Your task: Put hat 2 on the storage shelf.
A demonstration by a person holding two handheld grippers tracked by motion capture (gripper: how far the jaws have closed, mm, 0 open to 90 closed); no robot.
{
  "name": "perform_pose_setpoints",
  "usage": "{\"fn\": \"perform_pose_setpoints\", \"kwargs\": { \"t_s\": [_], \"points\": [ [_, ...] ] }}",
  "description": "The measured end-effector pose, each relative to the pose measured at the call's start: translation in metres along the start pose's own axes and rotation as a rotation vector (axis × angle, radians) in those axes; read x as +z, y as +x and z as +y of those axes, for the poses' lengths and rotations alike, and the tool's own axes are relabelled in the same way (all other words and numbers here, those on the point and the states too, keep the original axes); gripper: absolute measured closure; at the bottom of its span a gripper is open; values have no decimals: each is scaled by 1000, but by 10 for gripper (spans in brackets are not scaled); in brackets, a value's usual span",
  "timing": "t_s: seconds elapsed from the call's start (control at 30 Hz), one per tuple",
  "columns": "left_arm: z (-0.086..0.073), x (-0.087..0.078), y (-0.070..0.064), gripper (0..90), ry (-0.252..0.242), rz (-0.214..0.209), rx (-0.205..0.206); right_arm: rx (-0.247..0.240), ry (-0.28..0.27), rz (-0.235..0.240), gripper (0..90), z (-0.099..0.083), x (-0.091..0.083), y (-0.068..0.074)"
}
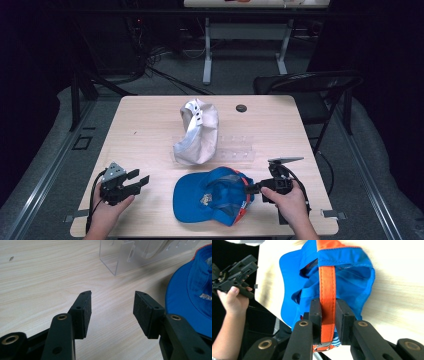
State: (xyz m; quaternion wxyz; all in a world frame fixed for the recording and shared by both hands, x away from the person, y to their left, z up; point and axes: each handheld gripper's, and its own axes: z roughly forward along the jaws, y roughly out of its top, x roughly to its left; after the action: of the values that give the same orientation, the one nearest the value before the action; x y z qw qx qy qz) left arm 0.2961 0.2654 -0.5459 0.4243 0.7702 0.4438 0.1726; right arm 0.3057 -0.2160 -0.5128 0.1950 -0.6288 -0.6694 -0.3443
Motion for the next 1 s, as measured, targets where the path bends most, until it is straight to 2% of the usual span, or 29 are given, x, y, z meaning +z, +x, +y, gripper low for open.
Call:
{"fn": "perform_pose_setpoints", "kwargs": {
  "t_s": [0.03, 0.07, 0.1, 0.2, 0.23, 0.33, 0.4, 0.5, 0.63, 0.67, 0.73, 0.8, 0.83, 0.87, 0.9, 1.0],
  "points": [
    [0, 0, 0, 494, 0, -1, 0, -2, 3, -1, 774, 1, -1, 1],
    [0, 0, 0, 494, 1, -1, 1, 4, -17, -32, 774, 2, -1, 2],
    [0, 0, 0, 494, 0, -1, 2, -15, 12, -42, 774, 4, -3, 3],
    [0, 0, -1, 494, -2, -1, 3, -22, 9, -83, 774, 7, -5, 8],
    [0, 0, -1, 494, -2, -1, 3, -41, 27, -95, 774, 9, -6, 10],
    [0, 1, -1, 494, 0, -2, 5, -60, 56, -132, 774, 14, -9, 17],
    [0, 0, -1, 494, 6, -2, 7, -45, 52, -160, 774, 17, -10, 22],
    [0, 1, -2, 494, 1, -1, 12, -70, 87, -197, 774, 23, -14, 26],
    [0, 2, -2, 494, 4, -3, 15, -71, 74, -260, 774, 27, -16, 33],
    [0, 2, -3, 494, 5, -3, 17, -82, 100, -272, 774, 30, -18, 34],
    [0, 2, -3, 494, 5, -2, 17, -69, 78, -297, 774, 31, -19, 38],
    [0, 2, -3, 494, 6, -3, 17, -85, 98, -315, 775, 34, -23, 41],
    [0, 2, -3, 494, 6, -4, 16, -77, 83, -331, 775, 35, -24, 44],
    [0, 2, -3, 494, 7, -4, 17, -97, 99, -345, 775, 37, -27, 46],
    [0, 2, -3, 494, 6, -4, 17, -93, 80, -361, 775, 38, -27, 50],
    [0, 3, -4, 494, 5, -4, 15, -115, 92, -403, 775, 42, -31, 58]
  ]
}}
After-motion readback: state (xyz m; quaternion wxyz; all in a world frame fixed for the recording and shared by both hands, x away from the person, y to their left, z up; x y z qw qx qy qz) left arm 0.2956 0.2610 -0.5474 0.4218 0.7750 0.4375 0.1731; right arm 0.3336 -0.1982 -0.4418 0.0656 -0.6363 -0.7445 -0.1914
